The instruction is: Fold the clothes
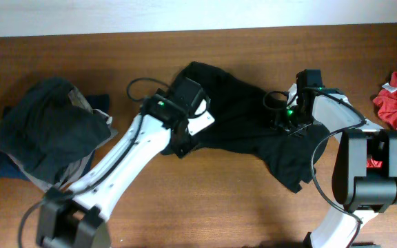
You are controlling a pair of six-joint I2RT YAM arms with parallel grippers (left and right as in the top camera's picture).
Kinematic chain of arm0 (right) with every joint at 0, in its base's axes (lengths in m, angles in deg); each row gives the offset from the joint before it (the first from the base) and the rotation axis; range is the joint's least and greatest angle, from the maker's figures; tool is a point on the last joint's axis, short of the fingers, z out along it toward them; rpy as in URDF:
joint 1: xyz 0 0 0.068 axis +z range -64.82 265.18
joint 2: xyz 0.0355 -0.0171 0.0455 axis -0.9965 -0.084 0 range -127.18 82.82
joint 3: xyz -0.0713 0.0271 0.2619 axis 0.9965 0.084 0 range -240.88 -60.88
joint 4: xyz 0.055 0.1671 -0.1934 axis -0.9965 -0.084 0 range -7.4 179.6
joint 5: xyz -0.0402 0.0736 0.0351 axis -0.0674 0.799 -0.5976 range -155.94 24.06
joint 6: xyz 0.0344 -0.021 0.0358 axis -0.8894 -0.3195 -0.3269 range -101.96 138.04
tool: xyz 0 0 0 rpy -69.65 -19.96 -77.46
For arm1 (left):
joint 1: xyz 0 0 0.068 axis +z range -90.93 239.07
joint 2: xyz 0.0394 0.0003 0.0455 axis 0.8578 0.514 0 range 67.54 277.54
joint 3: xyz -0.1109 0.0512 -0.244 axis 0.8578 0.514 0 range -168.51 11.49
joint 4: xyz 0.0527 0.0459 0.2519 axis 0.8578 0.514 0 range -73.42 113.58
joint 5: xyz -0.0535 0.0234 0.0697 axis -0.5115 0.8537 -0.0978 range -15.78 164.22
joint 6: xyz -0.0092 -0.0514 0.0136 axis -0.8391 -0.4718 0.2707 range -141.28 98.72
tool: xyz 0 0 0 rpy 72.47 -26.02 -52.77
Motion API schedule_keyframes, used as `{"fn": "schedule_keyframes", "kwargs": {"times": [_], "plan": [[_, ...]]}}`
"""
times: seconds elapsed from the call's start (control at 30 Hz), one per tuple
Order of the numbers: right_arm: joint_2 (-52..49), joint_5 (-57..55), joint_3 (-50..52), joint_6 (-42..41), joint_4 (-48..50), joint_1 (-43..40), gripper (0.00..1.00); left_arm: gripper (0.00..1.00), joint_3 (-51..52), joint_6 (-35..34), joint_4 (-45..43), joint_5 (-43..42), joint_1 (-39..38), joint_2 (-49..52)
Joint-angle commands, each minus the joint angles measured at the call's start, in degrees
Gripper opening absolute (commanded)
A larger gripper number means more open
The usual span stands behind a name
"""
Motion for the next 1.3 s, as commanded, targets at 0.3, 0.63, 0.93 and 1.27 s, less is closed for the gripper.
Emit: {"fn": "schedule_keyframes", "kwargs": {"times": [0.3,0.63,0.93,1.27], "plan": [[-0.5,-1.0,0.2,-0.3,-1.4,-0.5,0.54,0.41,0.0,5.6,-20.7,1.6,6.0,6.3],[-0.5,-1.2,0.2,-0.2,-1.9,-0.5,0.54,0.75,-0.5,-4.7,-9.4,-5.5,6.5,3.0],[-0.5,-1.2,0.2,-0.2,-2.0,-0.5,0.56,0.57,5.1,-4.6,-15.1,-10.8,-1.7,5.9],[-0.5,-1.2,0.2,-0.3,-2.1,-0.5,0.59,0.52,6.1,-8.3,-22.8,-7.9,-3.2,13.6]]}}
